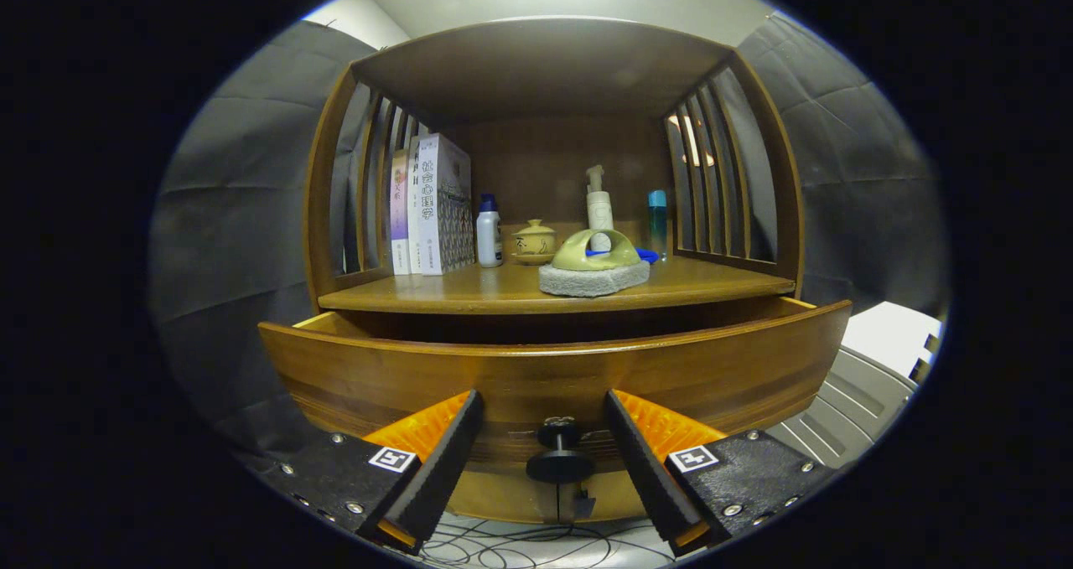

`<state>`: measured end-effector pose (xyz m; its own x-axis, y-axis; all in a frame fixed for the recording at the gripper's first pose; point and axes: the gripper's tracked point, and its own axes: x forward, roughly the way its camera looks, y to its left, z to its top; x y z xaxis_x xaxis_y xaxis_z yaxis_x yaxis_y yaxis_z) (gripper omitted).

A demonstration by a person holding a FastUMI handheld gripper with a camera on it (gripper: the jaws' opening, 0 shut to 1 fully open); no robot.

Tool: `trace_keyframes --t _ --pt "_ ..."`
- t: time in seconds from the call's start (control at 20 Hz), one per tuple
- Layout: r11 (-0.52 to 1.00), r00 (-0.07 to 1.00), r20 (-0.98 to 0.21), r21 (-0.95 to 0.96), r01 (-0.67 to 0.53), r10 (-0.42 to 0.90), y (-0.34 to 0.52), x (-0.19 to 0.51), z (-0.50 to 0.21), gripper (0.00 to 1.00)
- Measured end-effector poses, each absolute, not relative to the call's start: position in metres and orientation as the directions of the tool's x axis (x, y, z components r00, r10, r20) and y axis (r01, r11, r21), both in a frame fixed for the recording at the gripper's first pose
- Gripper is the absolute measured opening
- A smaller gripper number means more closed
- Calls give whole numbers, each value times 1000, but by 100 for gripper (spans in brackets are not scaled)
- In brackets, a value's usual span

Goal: Pull open the drawer, take out the items inside it, and place them on the countertop above the cabinet.

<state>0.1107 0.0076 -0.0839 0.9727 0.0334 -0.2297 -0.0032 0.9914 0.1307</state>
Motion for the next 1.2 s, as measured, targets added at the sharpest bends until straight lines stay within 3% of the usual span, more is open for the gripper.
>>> trace_keyframes --t 0.6,0.75,1.2 --pt "995 963 -263 91 -43 66 6 176 -97 94" --pt "986 964 -261 168 -9 53 9 175 -94 93" --pt "994 993 -113 104 39 -27 -32 98 10 95"
